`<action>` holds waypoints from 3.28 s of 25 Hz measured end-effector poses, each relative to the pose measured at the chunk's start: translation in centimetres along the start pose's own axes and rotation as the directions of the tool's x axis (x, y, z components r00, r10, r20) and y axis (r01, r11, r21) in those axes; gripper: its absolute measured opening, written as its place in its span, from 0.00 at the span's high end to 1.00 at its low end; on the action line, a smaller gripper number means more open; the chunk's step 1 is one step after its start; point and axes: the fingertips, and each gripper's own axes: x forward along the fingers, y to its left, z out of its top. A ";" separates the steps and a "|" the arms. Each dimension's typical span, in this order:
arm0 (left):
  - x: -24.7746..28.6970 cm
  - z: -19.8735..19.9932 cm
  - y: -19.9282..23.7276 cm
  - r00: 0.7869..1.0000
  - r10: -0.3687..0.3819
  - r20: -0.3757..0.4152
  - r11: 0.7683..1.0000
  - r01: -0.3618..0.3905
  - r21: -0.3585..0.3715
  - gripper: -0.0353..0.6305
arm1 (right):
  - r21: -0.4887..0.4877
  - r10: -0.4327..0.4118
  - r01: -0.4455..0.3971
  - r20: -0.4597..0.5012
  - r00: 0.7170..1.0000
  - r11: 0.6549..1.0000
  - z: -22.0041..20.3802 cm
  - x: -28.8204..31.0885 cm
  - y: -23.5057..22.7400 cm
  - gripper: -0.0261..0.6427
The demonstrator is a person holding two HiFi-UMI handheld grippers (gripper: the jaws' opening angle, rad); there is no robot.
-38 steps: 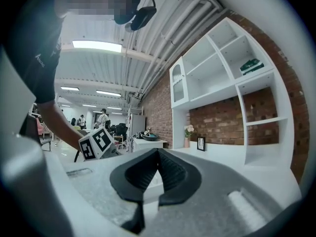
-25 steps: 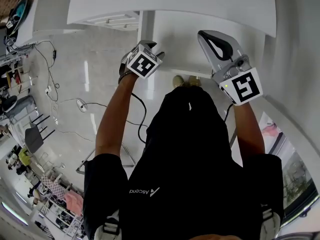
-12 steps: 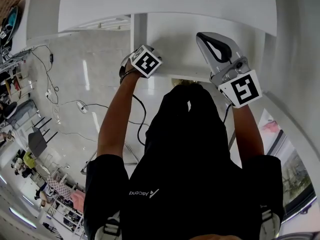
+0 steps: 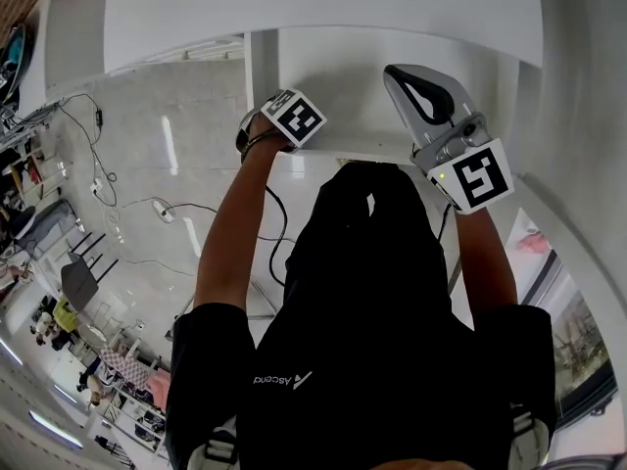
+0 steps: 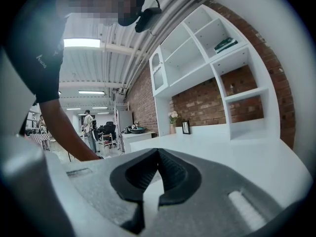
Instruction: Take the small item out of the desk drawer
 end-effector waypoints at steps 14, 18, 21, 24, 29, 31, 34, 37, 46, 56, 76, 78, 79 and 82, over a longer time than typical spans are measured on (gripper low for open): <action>0.4 0.7 0.7 0.999 -0.035 -0.017 0.999 0.034 -0.026 0.68 | 0.003 -0.020 0.020 0.003 1.000 1.000 -0.9 -0.3 -2.2 0.96; -1.8 0.6 0.9 0.996 -0.001 0.093 0.999 0.005 -0.041 0.68 | 0.004 -0.013 0.013 0.003 1.000 1.000 -0.4 -0.1 -0.5 0.96; -4.5 2.0 0.5 0.975 0.031 0.220 0.998 -0.019 -0.060 0.68 | 0.003 -0.005 0.005 0.006 1.000 1.000 0.4 -0.3 0.2 0.96; -8.2 3.7 -0.5 0.930 0.081 0.359 0.995 -0.055 -0.083 0.68 | -0.024 0.002 -0.002 0.027 1.000 1.000 1.4 -1.4 0.6 0.96; -16.4 5.4 -2.3 0.761 0.160 0.628 0.987 -0.102 -0.128 0.68 | -0.048 0.012 -0.008 0.074 0.997 0.999 3.9 -2.2 2.3 0.96; -20.3 5.7 -3.2 0.651 0.183 0.737 0.983 -0.103 -0.153 0.68 | -0.045 0.013 -0.009 0.086 0.996 0.999 5.0 -2.4 3.3 0.96; -25.7 5.7 -4.7 0.476 0.210 0.854 0.978 -0.101 -0.184 0.68 | -0.074 0.017 -0.009 0.113 0.993 0.997 6.4 -3.0 4.5 0.96; -30.5 5.0 -6.1 0.304 0.238 0.922 0.970 -0.121 -0.211 0.68 | -0.089 0.026 -0.014 0.140 0.990 0.996 8.0 -3.5 5.9 0.96; -39.6 1.9 -9.9 -0.012 0.285 0.958 0.947 -0.150 -0.284 0.68 | -0.149 0.049 -0.018 0.209 0.977 0.989 12.1 -5.1 10.2 0.96; -42.7 0.5 -12.0 -0.116 0.278 0.953 0.940 -0.171 -0.295 0.68 | -0.137 0.033 0.003 0.264 0.964 0.991 14.1 -6.6 12.2 0.96; -43.8 -1.1 -13.3 -0.116 0.250 0.961 0.943 -0.194 -0.269 0.68 | -0.141 0.009 0.032 0.277 0.961 0.989 14.1 -7.6 13.8 0.96; -43.6 -1.2 -13.4 -0.105 0.241 0.965 0.946 -0.199 -0.257 0.68 | -0.141 0.006 0.034 0.276 0.961 0.989 14.3 -7.5 13.9 0.96; -43.7 -1.2 -13.2 -0.105 0.237 0.966 0.947 -0.199 -0.254 0.68 | -0.141 0.006 0.034 0.274 0.962 0.989 14.3 -7.3 13.9 0.96; -44.3 -1.2 -12.5 -0.117 0.236 0.965 0.948 -0.189 -0.255 0.68 | -0.143 0.008 0.032 0.272 0.962 0.989 14.5 -6.5 14.0 0.96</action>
